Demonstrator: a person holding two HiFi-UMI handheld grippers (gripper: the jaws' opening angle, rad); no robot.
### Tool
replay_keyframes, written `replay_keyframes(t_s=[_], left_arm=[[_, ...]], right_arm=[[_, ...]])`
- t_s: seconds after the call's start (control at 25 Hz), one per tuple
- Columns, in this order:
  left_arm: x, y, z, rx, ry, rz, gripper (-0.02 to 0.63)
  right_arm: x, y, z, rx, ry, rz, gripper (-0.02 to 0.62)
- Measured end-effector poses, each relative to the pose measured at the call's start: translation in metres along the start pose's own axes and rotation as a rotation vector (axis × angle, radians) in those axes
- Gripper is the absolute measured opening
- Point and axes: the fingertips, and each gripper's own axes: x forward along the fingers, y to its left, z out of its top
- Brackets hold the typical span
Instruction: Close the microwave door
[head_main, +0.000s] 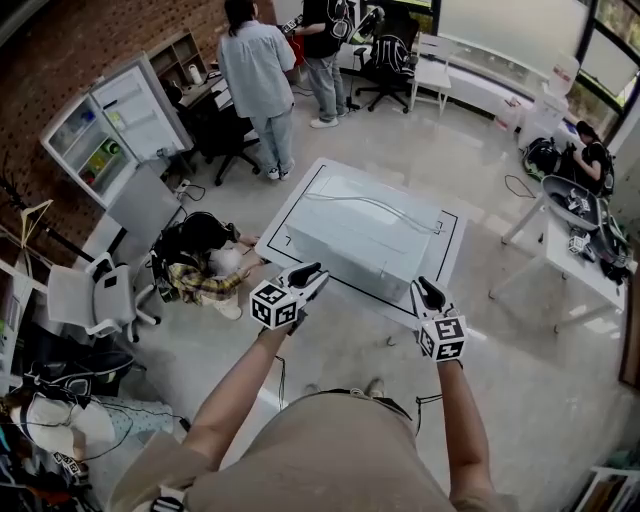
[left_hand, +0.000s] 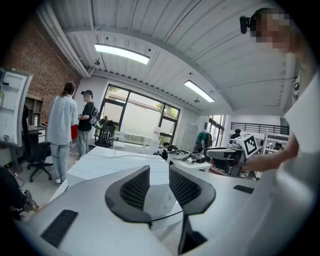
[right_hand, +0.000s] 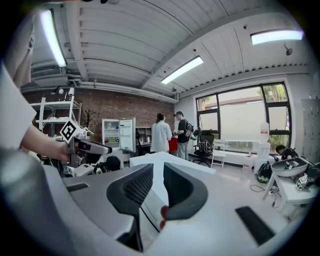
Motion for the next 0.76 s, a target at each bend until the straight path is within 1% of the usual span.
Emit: replay_keyframes(t_s=[0.24,0.48,0.76], left_arm=[[0.003,0.001,-0.002,-0.007,-0.001,-0.009,0.109],[0.01,-0.004,-0.008,-0.008,0.02,-0.012,0.109],[0.019,-0.002,-0.009,0.009,0.041,-0.014,0.109]], right_arm=[[0.003,-0.002,0.0,0.0,-0.003,-0.018,0.063],[0.001,-0.009,-0.007,0.007,0.004,-0.02,0.061],[0.005,-0.014,-0.012,0.022,0.003,-0.016,0.061]])
